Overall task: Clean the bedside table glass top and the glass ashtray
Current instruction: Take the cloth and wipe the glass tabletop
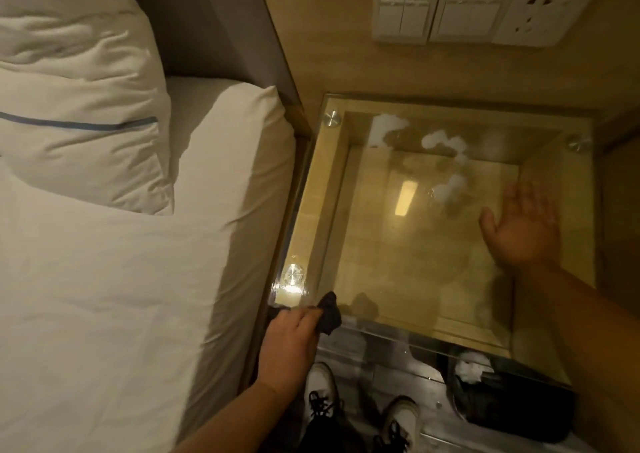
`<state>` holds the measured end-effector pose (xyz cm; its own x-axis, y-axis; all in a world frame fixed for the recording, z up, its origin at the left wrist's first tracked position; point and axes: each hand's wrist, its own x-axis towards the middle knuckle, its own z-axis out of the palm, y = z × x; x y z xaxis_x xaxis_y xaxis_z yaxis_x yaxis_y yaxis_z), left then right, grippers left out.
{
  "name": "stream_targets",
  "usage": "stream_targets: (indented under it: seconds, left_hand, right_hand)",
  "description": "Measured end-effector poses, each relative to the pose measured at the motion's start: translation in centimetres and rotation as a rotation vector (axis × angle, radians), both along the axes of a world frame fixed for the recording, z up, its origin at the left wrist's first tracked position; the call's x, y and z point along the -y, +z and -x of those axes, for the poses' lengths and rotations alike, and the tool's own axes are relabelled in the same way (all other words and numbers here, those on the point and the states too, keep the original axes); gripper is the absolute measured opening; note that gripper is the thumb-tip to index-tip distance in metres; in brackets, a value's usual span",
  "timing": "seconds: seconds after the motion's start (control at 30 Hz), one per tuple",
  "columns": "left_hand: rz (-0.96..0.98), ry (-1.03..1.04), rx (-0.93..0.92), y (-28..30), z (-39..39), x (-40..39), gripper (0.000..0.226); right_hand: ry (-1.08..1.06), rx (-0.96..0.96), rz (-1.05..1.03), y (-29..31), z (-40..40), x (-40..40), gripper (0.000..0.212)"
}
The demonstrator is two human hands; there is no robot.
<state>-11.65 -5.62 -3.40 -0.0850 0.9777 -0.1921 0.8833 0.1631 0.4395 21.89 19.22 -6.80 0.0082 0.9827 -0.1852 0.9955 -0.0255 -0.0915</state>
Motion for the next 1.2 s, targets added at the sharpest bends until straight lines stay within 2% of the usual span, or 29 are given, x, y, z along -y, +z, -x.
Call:
stream_targets:
  seconds: [0.1,0.2,0.27,0.4,0.5,0.57,0.67,0.83,1.2]
  left_hand:
    - [0.125,0.395,0.265,2.1,-0.7,-0.7,0.014]
    - [0.040,0.472,0.377,3.8,-0.7,-7.1,0.013]
    - [-0.115,0.378,0.359,4.6,-0.9,-14.7,0.013]
    - [-0.351,0.019,0.157,3.6,-1.7,-32.0,0.024]
    - [-0.274,-0.198,-0.090,0.6,-2.7,-41.5,0.036]
    - [-0.212,-0.335,-0.189,-1.6,-3.5,-43.6,0.042]
    - [-0.251,-0.453,-0.200,-3.2,-3.0,-43.2,0.046]
    - [-0.160,-0.537,-0.190,-2.7,-3.6,-40.9,0.049]
    - [-0.045,-0.590,-0.113,-1.4,-4.3,-15.2,0.051]
  right_hand:
    - [-0.003,0.013,0.021,0.2,0.0,-0.2,0.076]
    - [-0.002,0.010,0.026,0.2,0.0,-0.2,0.076]
    - [-0.005,0.008,0.024,0.2,0.1,-0.2,0.076]
    - [-0.011,0.033,0.006,-0.1,0.0,-0.4,0.074]
    - [-0.009,0.024,-0.035,-0.3,0.1,-0.3,0.072]
    - [-0.010,0.029,-0.050,-0.4,0.0,-0.4,0.072]
    - [-0.008,0.042,-0.047,-0.5,0.1,-0.4,0.073]
    - [-0.017,0.038,-0.061,-0.1,0.1,-0.3,0.072]
    - [-0.007,-0.006,0.051,0.8,0.3,-0.2,0.076]
